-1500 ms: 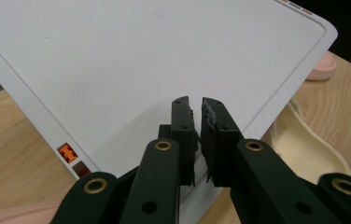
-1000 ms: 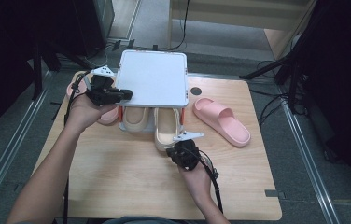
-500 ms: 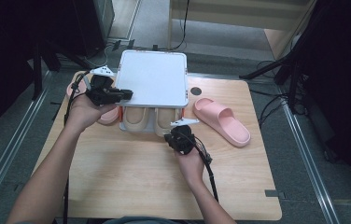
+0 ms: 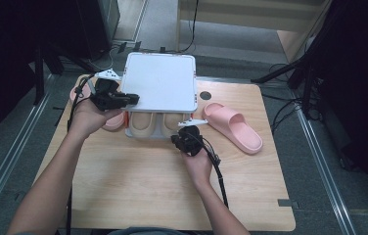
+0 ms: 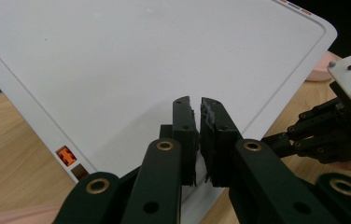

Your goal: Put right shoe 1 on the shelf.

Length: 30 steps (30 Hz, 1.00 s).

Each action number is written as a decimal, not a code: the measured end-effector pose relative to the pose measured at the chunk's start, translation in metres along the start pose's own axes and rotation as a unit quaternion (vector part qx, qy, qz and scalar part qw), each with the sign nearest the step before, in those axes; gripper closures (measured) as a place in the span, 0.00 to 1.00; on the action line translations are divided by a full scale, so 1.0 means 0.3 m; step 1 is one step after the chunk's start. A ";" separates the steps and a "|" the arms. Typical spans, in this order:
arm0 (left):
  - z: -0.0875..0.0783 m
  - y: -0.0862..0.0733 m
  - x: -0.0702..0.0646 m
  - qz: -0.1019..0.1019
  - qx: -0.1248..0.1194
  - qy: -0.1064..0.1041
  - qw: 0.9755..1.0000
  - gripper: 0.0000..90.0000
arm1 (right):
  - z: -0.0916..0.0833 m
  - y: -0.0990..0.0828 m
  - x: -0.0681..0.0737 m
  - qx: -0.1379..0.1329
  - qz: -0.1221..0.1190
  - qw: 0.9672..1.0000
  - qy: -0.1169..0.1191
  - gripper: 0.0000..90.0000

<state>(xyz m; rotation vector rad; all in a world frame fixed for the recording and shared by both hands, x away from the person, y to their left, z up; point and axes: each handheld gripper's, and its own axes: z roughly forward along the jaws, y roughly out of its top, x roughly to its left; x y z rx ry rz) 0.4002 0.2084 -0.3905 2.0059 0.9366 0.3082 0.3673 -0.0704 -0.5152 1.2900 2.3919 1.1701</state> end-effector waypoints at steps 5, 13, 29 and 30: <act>-0.001 0.001 -0.006 0.003 0.001 0.002 1.000 0.89 | -0.029 -0.006 0.015 0.010 -0.004 1.000 0.018 0.97; -0.066 -0.005 -0.031 0.011 0.010 0.042 0.999 0.74 | -0.161 -0.034 0.047 0.003 -0.034 0.996 0.081 0.81; -0.227 -0.123 0.058 -0.075 -0.001 0.080 0.994 0.71 | -0.268 -0.095 0.038 0.005 -0.067 0.987 0.147 0.60; -0.234 -0.138 0.066 -0.074 -0.003 0.078 0.994 0.73 | -0.254 -0.083 0.037 0.003 -0.065 0.987 0.149 0.60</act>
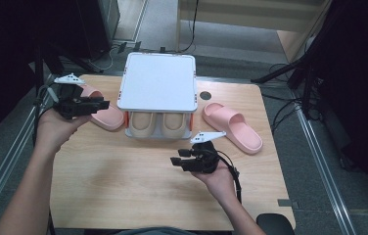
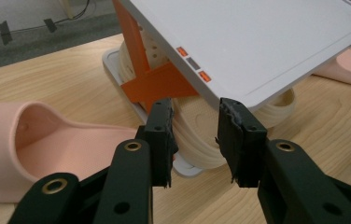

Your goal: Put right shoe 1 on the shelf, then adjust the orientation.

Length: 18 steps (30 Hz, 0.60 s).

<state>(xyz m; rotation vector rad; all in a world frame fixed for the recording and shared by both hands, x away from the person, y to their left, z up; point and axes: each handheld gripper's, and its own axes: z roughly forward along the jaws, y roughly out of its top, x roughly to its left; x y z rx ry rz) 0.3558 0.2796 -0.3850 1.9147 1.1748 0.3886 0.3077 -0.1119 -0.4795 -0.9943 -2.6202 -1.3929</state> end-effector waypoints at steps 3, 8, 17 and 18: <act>-0.001 -0.017 0.017 -0.005 0.001 0.002 1.000 0.77 | 0.009 0.004 -0.001 0.002 -0.002 1.000 -0.002 0.60; 0.012 -0.057 0.071 -0.028 -0.003 0.017 0.999 0.88 | 0.027 0.012 0.011 0.005 -0.004 1.000 0.002 0.60; 0.043 -0.077 0.128 -0.042 -0.016 0.026 0.999 0.97 | 0.035 0.008 0.008 0.013 -0.003 1.000 -0.003 0.60; 0.049 -0.079 0.134 -0.045 -0.013 0.026 0.999 0.97 | 0.035 0.006 0.009 0.013 -0.002 1.000 -0.003 0.60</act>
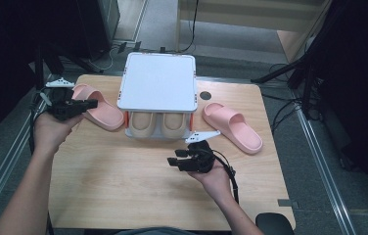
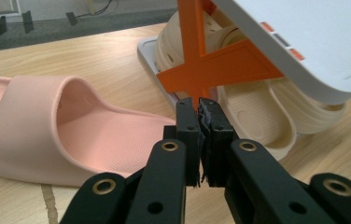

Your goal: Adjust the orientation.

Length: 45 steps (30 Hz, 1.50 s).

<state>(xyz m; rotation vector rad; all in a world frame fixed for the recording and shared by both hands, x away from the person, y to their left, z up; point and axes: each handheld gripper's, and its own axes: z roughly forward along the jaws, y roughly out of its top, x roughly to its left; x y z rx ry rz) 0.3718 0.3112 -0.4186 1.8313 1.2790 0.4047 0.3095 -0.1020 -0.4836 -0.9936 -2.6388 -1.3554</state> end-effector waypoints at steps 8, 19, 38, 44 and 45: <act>0.056 -0.007 0.045 -0.015 0.013 -0.004 1.000 0.98 | -0.016 -0.016 0.006 -0.003 0.003 1.000 -0.006 0.59; 0.178 -0.045 0.128 -0.041 0.042 0.028 0.998 0.99 | -0.046 -0.044 0.001 -0.010 0.015 1.000 -0.019 0.58; 0.301 -0.106 0.220 -0.070 0.077 0.038 0.994 0.99 | -0.098 -0.091 -0.005 -0.019 0.038 0.998 -0.050 0.57; 0.295 -0.119 0.232 -0.078 0.075 0.035 0.994 0.99 | -0.092 -0.089 -0.003 -0.016 0.035 0.998 -0.046 0.57; 0.295 -0.119 0.232 -0.078 0.075 0.035 0.994 0.99 | -0.092 -0.089 -0.003 -0.016 0.035 0.998 -0.046 0.57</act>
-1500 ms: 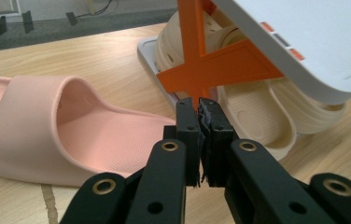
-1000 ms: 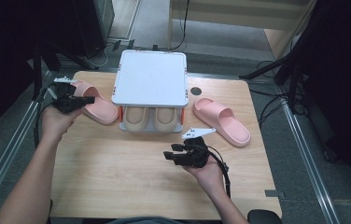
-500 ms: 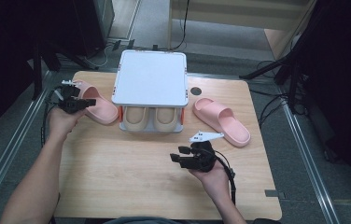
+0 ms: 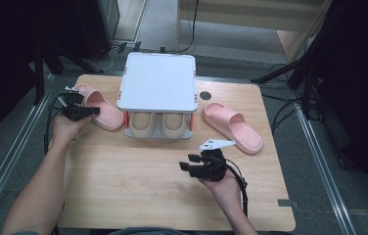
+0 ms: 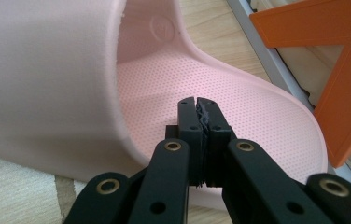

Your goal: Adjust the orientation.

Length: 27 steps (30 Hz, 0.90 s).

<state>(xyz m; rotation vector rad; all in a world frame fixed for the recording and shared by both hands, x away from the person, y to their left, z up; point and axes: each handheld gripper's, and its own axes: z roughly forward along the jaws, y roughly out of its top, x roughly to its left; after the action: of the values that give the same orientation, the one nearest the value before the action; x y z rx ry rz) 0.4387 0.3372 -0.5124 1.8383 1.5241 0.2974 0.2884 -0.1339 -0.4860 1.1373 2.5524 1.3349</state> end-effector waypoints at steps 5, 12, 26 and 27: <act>-0.016 -0.012 0.018 -0.005 -0.001 0.007 1.000 0.99 | 0.004 0.005 0.000 0.000 -0.003 1.000 0.001 0.57; -0.041 -0.027 0.031 0.000 0.006 0.017 1.000 0.99 | 0.024 0.018 0.006 0.006 -0.010 1.000 0.009 0.56; -0.112 -0.070 0.105 -0.013 0.002 0.046 0.999 0.98 | 0.068 0.048 0.018 0.014 -0.027 0.999 0.028 0.56; -0.114 -0.073 0.109 -0.017 0.000 0.049 0.999 0.98 | 0.071 0.049 0.019 0.016 -0.029 0.999 0.028 0.56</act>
<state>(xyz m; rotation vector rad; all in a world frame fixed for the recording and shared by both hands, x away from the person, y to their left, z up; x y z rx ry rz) 0.4109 0.3812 -0.5105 1.8202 1.6195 0.3760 0.3004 -0.1103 -0.4869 1.0386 2.6334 1.3348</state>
